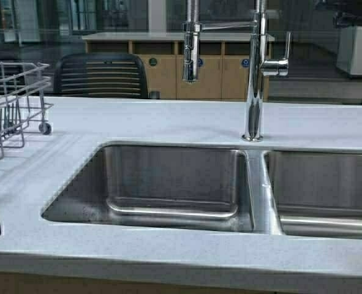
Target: Wash the pan
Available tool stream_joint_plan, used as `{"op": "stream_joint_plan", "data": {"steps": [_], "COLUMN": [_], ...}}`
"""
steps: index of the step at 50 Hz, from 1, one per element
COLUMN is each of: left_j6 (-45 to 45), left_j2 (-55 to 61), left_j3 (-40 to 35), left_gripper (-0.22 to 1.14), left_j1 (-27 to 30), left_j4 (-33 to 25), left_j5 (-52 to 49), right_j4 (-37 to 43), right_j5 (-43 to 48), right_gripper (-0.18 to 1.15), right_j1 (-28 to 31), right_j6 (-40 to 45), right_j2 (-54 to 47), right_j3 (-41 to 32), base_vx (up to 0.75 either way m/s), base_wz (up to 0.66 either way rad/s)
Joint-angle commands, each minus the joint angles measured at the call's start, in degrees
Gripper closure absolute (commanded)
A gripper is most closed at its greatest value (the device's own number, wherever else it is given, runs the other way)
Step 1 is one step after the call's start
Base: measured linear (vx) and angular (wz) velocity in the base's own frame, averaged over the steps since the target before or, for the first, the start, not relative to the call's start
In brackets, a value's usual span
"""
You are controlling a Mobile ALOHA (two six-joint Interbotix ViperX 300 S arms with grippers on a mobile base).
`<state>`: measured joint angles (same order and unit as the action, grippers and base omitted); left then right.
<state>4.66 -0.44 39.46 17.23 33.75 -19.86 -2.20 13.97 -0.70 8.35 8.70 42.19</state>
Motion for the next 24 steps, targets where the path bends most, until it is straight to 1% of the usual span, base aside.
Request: {"op": "stream_joint_plan", "data": {"steps": [1,13,18,21,24], "left_j6": [-0.26,-1.32,-1.58,-1.58,-1.58], "left_j2": [0.35,1.05,0.88,0.88,0.97], "left_j3": [-1.67,-1.85,-1.85,-1.76,-1.76], "left_gripper": [0.89,0.89,0.87,0.78,0.62], "left_j1": [0.44,0.53,0.53,0.53,0.53], "left_j4": [-0.09,-0.09,-0.09,-0.09,-0.09], "left_j5": [0.79,0.7,0.7,0.79,0.79], "right_j4": [-0.09,-0.09,-0.09,-0.09,-0.09], "right_j5": [0.62,0.62,0.62,0.62,0.62], "right_gripper": [0.92,0.92,0.92,0.92,0.92], "right_j1": [0.09,0.09,0.09,0.09,0.09], "right_j6": [-0.09,-0.09,-0.09,-0.09,-0.09], "right_j2": [0.62,0.53,0.62,0.53,0.62], "right_j3": [-1.32,-1.23,-1.23,-1.23,-1.23], "base_vx": [0.0,0.0,0.0,0.0,0.0], "base_wz": [0.0,0.0,0.0,0.0,0.0]}}
